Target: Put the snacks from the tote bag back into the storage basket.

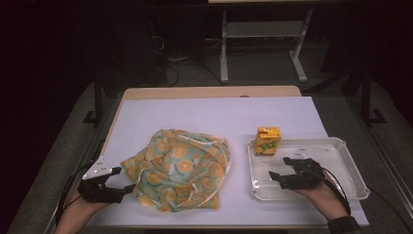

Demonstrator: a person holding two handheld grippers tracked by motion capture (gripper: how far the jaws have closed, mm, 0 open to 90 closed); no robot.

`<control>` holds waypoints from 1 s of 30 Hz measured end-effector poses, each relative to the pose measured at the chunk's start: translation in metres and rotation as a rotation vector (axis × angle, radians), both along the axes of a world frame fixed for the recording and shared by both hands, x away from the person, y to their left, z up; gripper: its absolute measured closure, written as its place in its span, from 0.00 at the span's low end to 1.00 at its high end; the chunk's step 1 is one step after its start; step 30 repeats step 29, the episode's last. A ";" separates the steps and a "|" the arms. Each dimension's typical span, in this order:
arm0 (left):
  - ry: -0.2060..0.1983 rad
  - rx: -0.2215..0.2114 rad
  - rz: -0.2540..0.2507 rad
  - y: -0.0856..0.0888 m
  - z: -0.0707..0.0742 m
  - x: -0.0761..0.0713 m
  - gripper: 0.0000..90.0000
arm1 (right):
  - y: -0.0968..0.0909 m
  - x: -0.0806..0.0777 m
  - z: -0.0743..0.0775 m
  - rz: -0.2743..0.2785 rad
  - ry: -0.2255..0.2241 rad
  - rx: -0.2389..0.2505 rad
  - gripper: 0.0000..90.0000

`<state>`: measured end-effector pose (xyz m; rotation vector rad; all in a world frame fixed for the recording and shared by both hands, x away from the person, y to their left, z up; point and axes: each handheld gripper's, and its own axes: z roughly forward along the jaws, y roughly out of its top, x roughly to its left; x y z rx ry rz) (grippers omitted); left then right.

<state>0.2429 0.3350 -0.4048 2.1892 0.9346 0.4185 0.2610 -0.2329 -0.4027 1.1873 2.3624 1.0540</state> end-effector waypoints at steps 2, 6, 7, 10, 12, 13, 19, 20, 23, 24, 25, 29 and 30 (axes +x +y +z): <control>0.002 0.001 -0.001 -0.001 0.000 0.000 0.21 | -0.002 -0.004 -0.001 -0.004 -0.005 0.001 0.27; 0.006 0.000 -0.003 -0.002 -0.001 0.000 0.21 | -0.008 -0.011 -0.003 -0.013 -0.018 0.003 0.25; 0.004 0.000 -0.003 -0.002 -0.001 0.000 0.21 | -0.009 -0.012 -0.004 -0.018 -0.019 0.002 0.24; 0.004 0.003 -0.008 -0.002 -0.001 0.000 0.20 | -0.014 -0.017 -0.005 -0.028 -0.023 0.009 0.23; 0.009 0.003 -0.009 -0.003 -0.002 0.000 0.21 | -0.017 -0.021 -0.007 -0.034 -0.028 0.013 0.22; 0.007 0.005 -0.012 -0.003 -0.002 0.000 0.21 | -0.018 -0.022 -0.008 -0.039 -0.032 0.010 0.22; 0.008 0.004 -0.015 -0.005 -0.003 0.000 0.21 | -0.022 -0.028 -0.013 -0.040 -0.032 0.004 0.20; 0.008 0.004 -0.017 -0.005 -0.003 0.000 0.21 | -0.022 -0.028 -0.013 -0.041 -0.033 0.001 0.20; 0.009 0.005 -0.019 -0.006 -0.004 0.000 0.21 | -0.022 -0.027 -0.013 -0.036 -0.036 0.003 0.19; 0.010 0.005 -0.020 -0.006 -0.004 0.000 0.21 | -0.021 -0.027 -0.013 -0.037 -0.034 0.003 0.19; 0.010 0.005 -0.019 -0.006 -0.004 0.000 0.21 | -0.021 -0.027 -0.013 -0.037 -0.034 0.002 0.19; 0.010 0.005 -0.021 -0.006 -0.004 0.000 0.20 | -0.021 -0.026 -0.013 -0.039 -0.041 0.005 0.18; 0.010 0.005 -0.021 -0.006 -0.004 0.000 0.20 | -0.021 -0.026 -0.013 -0.039 -0.041 0.005 0.18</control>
